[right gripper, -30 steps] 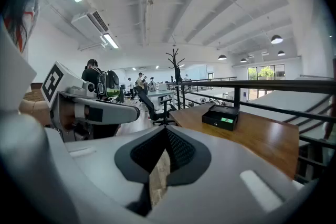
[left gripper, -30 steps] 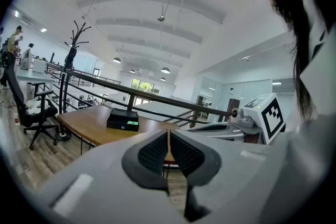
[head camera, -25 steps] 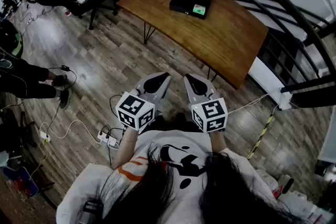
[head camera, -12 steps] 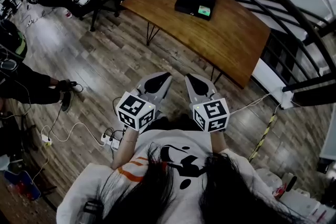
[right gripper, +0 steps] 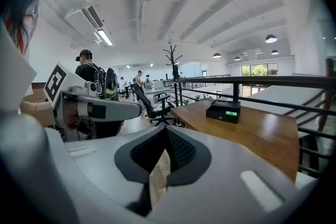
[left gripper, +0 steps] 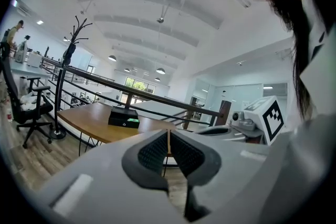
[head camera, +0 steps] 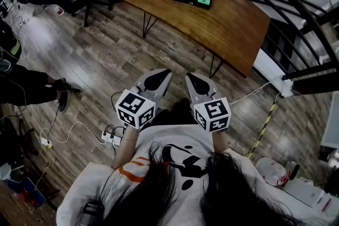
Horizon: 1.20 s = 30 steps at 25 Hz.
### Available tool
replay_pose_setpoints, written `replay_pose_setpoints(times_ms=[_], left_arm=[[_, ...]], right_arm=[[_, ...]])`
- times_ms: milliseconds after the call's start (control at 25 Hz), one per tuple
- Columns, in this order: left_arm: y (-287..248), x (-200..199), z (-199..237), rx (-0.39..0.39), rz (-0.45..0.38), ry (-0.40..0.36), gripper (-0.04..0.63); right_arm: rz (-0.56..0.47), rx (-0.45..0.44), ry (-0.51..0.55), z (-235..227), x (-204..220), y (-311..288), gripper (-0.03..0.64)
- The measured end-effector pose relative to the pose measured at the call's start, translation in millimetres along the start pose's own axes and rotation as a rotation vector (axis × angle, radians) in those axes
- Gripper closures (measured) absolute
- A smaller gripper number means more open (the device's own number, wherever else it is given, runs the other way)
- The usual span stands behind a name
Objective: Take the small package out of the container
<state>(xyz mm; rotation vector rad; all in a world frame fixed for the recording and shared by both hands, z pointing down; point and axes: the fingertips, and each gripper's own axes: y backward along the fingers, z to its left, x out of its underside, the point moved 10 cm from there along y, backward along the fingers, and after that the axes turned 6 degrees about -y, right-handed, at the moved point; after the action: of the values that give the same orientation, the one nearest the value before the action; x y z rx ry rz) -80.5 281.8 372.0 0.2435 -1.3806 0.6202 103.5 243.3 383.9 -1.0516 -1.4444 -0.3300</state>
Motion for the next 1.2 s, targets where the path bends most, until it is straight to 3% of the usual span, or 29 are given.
replay_pose_setpoints(times_ms=[280, 640, 1200], left_arm=[[-15.6, -1.4, 7.7, 0.020, -0.006, 0.014, 0.595], [-56.1, -11.8, 42.5, -0.016, -0.003, 0.016, 0.594], [-167.0, -46.9, 86.5, -0.066, -0.001, 0.010, 0.594]], right_arm=[[0.012, 0.017, -0.012, -12.9, -1.6, -6.3, 0.594], [0.023, -0.024, -0.012, -53.3, -17.7, -48.9, 0.594], [0.030, -0.087, 0.018, -160.0, -68.1, -108.5, 0.594]])
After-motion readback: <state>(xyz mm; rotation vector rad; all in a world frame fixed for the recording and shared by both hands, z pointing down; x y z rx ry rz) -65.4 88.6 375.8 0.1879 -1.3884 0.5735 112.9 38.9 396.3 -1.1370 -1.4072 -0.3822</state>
